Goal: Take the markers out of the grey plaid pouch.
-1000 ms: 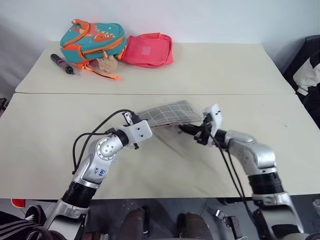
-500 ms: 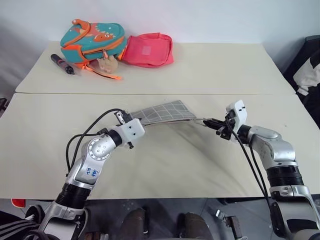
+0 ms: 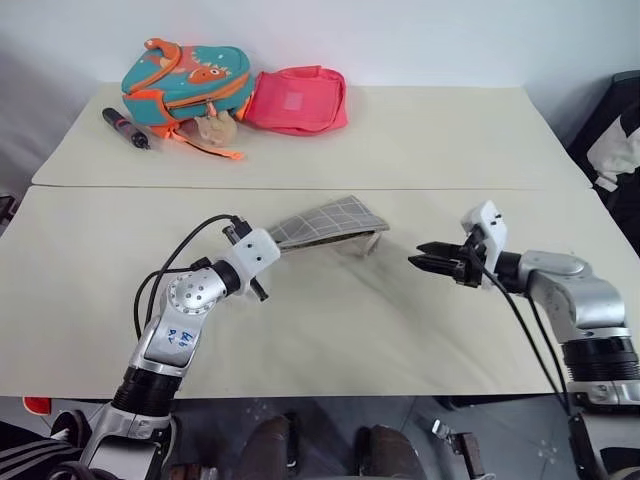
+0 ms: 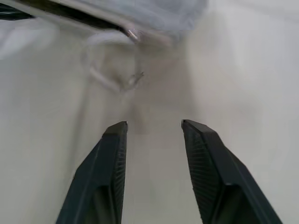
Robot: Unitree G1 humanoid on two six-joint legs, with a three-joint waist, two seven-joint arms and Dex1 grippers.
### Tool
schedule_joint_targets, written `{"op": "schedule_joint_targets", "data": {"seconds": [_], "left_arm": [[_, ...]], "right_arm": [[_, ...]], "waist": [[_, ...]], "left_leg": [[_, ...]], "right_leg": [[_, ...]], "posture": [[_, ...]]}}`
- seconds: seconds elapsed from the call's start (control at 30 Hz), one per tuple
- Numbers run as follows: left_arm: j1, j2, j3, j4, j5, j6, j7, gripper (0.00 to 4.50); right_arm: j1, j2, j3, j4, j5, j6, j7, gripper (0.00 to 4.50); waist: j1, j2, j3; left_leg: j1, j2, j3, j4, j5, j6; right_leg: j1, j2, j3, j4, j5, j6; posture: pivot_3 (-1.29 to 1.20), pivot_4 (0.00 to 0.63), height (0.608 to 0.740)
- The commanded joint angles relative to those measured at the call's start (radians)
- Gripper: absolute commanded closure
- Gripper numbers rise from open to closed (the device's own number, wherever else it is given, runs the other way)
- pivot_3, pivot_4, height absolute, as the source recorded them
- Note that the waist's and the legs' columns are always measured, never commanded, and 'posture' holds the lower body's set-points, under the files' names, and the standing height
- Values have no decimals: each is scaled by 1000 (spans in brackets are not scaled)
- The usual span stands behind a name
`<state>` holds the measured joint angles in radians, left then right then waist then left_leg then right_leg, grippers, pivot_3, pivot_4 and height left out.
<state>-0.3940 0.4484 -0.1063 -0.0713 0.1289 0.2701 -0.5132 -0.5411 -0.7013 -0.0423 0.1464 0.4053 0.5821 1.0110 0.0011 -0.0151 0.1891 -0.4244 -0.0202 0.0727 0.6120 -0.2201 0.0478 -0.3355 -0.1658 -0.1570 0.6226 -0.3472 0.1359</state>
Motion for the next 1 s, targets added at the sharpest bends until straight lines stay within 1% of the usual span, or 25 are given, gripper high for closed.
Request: {"op": "schedule_joint_targets", "data": {"seconds": [0.03, 0.1, 0.13, 0.17, 0.27, 0.3, 0.53, 0.77, 0.87, 1.0], "left_arm": [[-29, -2, 14, -77, -76, 69, -62, 4500], [-40, 8, 9, -88, -84, 92, -83, 4500], [-46, 14, 6, -92, -82, 98, -90, 4500], [-60, 18, 6, -99, -89, 120, -102, 4500], [-98, 13, 23, -120, -120, 184, -114, 4500], [-104, 18, 21, -124, -116, 181, -114, 4500], [-101, 15, 2, -135, -112, 177, -110, 4500], [-98, -1, -6, -153, -120, 187, -105, 4500], [-101, -20, 8, -164, -145, 214, -98, 4500], [-101, -27, -8, -184, -172, 241, -115, 4500]], "right_arm": [[-72, 41, -40, -75, 33, -46, -33, 2549], [-96, 80, -46, -128, 82, -4, -48, 2549], [-103, 96, -48, -153, 107, 19, -49, 2929], [-100, 122, -10, -200, 91, 0, -57, 3167], [-72, 187, 87, -296, 32, -49, -92, 4219], [-63, 190, 114, -307, 6, -75, -90, 4458], [-69, 200, 180, -276, -91, -153, -112, 4458], [-69, 202, 193, -227, -148, -193, -127, 4458], [-77, 204, 197, -205, -185, -217, -144, 4458], [-91, 187, 252, -174, -286, -298, -144, 4458]], "waist": [[-3, 0, 0], [-4, 0, 0], [-2, 0, 0], [-1, 0, 0], [1, 0, 0], [3, 0, 0], [12, 0, 0], [13, 0, 0], [12, 0, 0], [11, 0, 0]], "left_leg": [[0, 0, 0, 0, 0, 0], [0, 1, 0, 0, 0, 0], [0, 1, 0, 0, 0, -1], [0, 1, 0, -1, 0, -1], [0, 1, 0, 0, 0, -1], [0, 0, -1, 0, 0, -1], [0, -1, -1, 0, 0, 0], [0, -1, 0, 0, 0, 0], [0, 0, 0, 0, 0, 0], [0, 0, 0, 0, 0, 0]], "right_leg": [[0, 0, 0, 0, 0, 0], [-1, 1, 0, 0, 0, 0], [-1, 1, 0, 0, 0, 0], [-1, 1, 0, 0, 0, 0], [0, 1, 0, 0, 0, 0], [0, 1, 0, 0, 0, 0], [0, 1, 1, 0, 0, 0], [-1, 1, 1, 0, 0, 0], [-1, 1, 1, 0, 0, 0], [-1, 1, 1, 0, 0, 0]], "posture": [[0, 150, 740], [0, 150, 740], [0, 150, 740], [0, 150, 740], [0, 150, 740], [0, 150, 740], [0, 150, 740], [0, 150, 740], [0, 150, 740], [0, 150, 740]]}}
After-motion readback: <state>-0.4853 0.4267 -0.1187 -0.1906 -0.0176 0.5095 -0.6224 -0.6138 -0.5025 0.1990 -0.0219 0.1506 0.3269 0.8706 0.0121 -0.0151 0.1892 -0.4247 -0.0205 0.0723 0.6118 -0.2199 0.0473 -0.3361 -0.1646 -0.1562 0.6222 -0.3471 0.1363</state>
